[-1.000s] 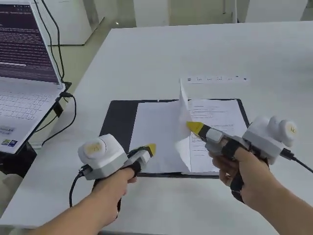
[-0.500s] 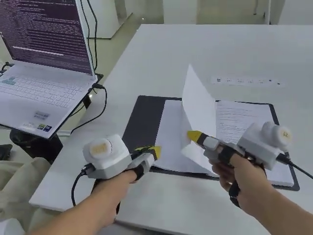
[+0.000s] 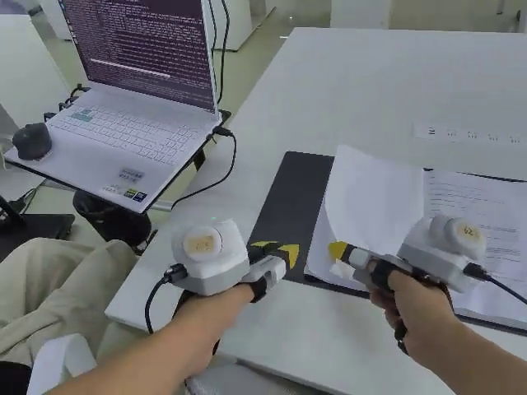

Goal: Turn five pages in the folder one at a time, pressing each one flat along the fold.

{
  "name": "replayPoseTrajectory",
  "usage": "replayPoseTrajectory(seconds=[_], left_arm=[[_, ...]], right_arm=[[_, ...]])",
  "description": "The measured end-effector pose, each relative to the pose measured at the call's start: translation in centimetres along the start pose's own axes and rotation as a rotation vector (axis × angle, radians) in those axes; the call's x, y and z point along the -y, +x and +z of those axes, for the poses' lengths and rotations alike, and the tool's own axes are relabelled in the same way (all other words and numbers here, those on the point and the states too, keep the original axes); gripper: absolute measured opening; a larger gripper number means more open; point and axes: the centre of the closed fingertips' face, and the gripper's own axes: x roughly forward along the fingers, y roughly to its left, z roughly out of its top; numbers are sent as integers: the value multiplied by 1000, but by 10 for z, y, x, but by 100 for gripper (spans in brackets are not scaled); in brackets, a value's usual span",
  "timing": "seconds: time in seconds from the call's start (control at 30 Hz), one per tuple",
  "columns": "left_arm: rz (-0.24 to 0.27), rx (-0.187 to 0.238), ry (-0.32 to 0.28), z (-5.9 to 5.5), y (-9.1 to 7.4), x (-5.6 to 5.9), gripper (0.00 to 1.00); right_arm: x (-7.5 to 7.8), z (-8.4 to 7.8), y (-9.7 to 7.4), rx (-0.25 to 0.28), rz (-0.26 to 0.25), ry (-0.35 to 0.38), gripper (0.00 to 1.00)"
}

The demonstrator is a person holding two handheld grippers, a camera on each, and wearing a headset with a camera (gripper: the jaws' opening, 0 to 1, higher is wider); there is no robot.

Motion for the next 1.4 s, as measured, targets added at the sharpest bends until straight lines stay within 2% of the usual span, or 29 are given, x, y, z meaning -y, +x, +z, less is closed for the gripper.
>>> replayPoseTrajectory(seconds=[0.2,0.43,0.5,0.6,0.63,0.67,0.73,0.83,0.93,1.03,1.1,1.27,1.33,1.4], left_arm=[[-1,-2,13,0,-1,-2,16],[-8,-18,49,-3,4,2,16],[-11,-26,60,-4,6,4,16],[-11,-39,81,-7,9,5,16],[-11,-40,84,-7,10,5,16],[-9,-41,87,-7,11,5,16],[-8,-45,89,-7,15,6,16],[-13,-63,129,-11,22,10,15],[-29,-88,184,-18,34,18,15],[-43,-102,211,-23,43,27,15],[-48,-116,241,-28,51,33,15],[-62,-162,325,-44,69,47,14],[-25,-198,375,-52,73,40,13],[-3,-222,380,-60,75,37,13]], right_arm=[[8,-12,14,-30,-35,-5,0],[19,-20,20,-46,-68,19,0],[19,-21,21,-47,-59,21,2],[6,-35,21,-111,24,51,7],[8,-35,21,-99,10,34,11],[5,-35,19,-89,22,25,10],[1,-37,13,-94,45,54,11],[1,-27,-3,-54,73,64,10],[11,-17,-17,-28,56,66,8],[23,2,-33,32,49,94,8],[28,8,-40,40,50,106,7],[48,27,-56,75,13,120,6],[52,32,-58,77,7,120,5],[58,38,-60,82,1,124,4]])
